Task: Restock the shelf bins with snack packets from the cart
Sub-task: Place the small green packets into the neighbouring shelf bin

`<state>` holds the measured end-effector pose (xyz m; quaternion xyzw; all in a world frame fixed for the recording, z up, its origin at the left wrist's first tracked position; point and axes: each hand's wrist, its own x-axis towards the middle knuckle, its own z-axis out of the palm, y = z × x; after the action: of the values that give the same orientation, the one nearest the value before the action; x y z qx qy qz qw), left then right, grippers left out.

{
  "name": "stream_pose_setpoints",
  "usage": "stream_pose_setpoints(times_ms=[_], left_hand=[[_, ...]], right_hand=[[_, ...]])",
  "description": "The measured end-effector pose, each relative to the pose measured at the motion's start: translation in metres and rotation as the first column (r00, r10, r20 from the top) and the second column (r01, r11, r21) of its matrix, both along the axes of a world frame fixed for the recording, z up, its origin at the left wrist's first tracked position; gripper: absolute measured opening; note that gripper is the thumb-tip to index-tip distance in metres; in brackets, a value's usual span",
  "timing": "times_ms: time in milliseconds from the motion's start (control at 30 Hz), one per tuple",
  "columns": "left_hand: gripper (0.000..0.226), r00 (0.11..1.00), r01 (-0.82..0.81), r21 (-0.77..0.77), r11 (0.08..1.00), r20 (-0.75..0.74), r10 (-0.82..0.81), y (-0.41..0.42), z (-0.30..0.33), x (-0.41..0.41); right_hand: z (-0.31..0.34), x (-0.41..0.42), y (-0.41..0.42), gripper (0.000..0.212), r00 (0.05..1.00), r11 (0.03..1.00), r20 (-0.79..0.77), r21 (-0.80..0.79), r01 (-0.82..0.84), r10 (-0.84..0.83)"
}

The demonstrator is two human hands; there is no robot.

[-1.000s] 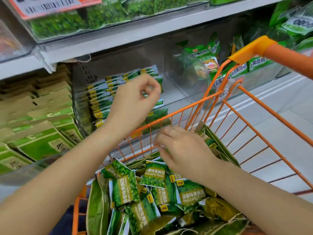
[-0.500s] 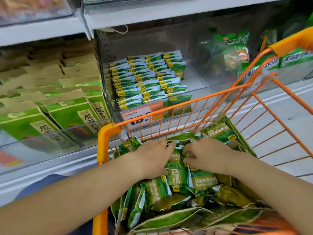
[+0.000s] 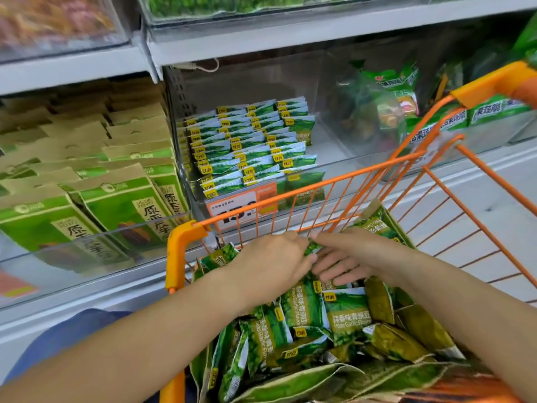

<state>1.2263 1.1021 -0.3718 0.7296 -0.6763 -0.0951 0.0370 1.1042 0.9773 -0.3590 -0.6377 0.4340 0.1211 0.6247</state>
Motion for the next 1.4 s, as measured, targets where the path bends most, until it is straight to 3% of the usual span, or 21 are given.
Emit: stream_pose_setpoints(times_ms=[100, 200, 233, 333, 433, 567, 667, 800, 900, 967, 1000, 1033, 1100, 1167, 1267, 1333, 1400], left_hand=[[0.061, 0.913, -0.165, -0.064, 0.984, -0.387, 0.128, -0.001, 0.013, 0.003], [0.02, 0.763, -0.376, -0.187, 0.908, -0.619, 0.189, 0.002, 0.017, 0.015], [0.005, 0.739, -0.4, -0.182, 0.898, -0.644, 0.198, 0.003, 0.018, 0.018], [0.012, 0.699, -0.417, -0.164, 0.894, -0.687, 0.2, 0.007, 0.021, 0.022], [0.016, 0.529, -0.466, -0.128, 0.876, -0.834, 0.159, 0.007, 0.032, 0.019], [0.027, 0.31, -0.481, 0.05, 0.875, -0.924, 0.223, 0.007, 0.038, 0.015], [0.014, 0.215, -0.494, 0.137, 0.859, -0.938, 0.273, 0.006, 0.04, 0.014], [0.018, 0.144, -0.477, 0.149, 0.866, -0.959, 0.244, 0.007, 0.041, 0.015], [0.022, 0.143, -0.491, 0.12, 0.863, -0.966, 0.216, 0.009, 0.04, 0.015], [0.013, 0.177, -0.527, 0.071, 0.847, -0.966, 0.191, 0.008, 0.042, 0.014], [0.011, 0.207, -0.55, 0.035, 0.834, -0.962, 0.177, 0.007, 0.043, 0.014], [0.009, 0.244, -0.576, -0.007, 0.817, -0.956, 0.164, 0.005, 0.047, 0.015], [0.011, 0.327, -0.628, -0.098, 0.772, -0.933, 0.148, -0.002, 0.06, 0.02], [0.01, 0.403, -0.66, -0.161, 0.734, -0.9, 0.165, -0.02, 0.073, 0.031], [0.02, 0.564, -0.636, -0.236, 0.735, -0.792, 0.235, -0.067, 0.083, 0.06], [0.044, 0.679, -0.616, -0.296, 0.73, -0.67, 0.301, -0.104, 0.083, 0.076], [0.04, 0.753, -0.599, -0.316, 0.736, -0.535, 0.383, -0.139, 0.081, 0.086]], right_hand=[[0.006, 0.001, -0.001, 0.032, 0.992, 0.993, 0.079, 0.075, 0.096, -0.102], [0.014, 0.001, -0.005, 0.045, 0.988, 0.993, 0.112, 0.062, 0.096, -0.103], [0.017, 0.001, -0.007, 0.05, 0.989, 0.996, 0.12, 0.047, 0.081, -0.086], [0.026, -0.003, -0.009, 0.045, 0.994, 1.0, 0.109, -0.015, -0.016, 0.017], [0.034, -0.006, -0.01, 0.038, 0.981, 0.996, 0.174, 0.003, -0.089, 0.087], [0.041, -0.008, -0.009, 0.015, 0.957, 0.998, 0.284, 0.01, -0.059, 0.053], [0.04, -0.007, -0.01, 0.015, 0.938, 0.999, 0.343, 0.003, -0.052, 0.048], [0.036, -0.006, -0.007, 0.019, 0.891, 0.999, 0.452, 0.019, 0.027, -0.033], [0.035, -0.005, -0.002, 0.02, 0.837, 0.99, 0.544, -0.079, 0.121, -0.059], [0.033, -0.006, -0.001, 0.016, 0.803, 0.937, 0.596, -0.274, 0.218, -0.013], [0.029, -0.006, -0.002, 0.019, 0.807, 0.861, 0.589, -0.436, 0.263, 0.051], [0.027, -0.007, -0.004, 0.026, 0.837, 0.717, 0.528, -0.64, 0.277, 0.147], [0.021, -0.008, -0.013, 0.045, 0.912, 0.319, 0.262, -0.934, 0.157, 0.316], [0.014, -0.007, -0.019, 0.052, 0.937, 0.162, 0.016, -0.986, -0.044, 0.35], [0.01, -0.005, -0.019, 0.067, 0.924, 0.164, -0.18, -0.955, -0.246, 0.336], [0.011, -0.004, -0.014, 0.068, 0.924, 0.182, -0.188, -0.949, -0.258, 0.332], [0.013, -0.003, -0.012, 0.071, 0.919, 0.202, -0.204, -0.938, -0.282, 0.339]])
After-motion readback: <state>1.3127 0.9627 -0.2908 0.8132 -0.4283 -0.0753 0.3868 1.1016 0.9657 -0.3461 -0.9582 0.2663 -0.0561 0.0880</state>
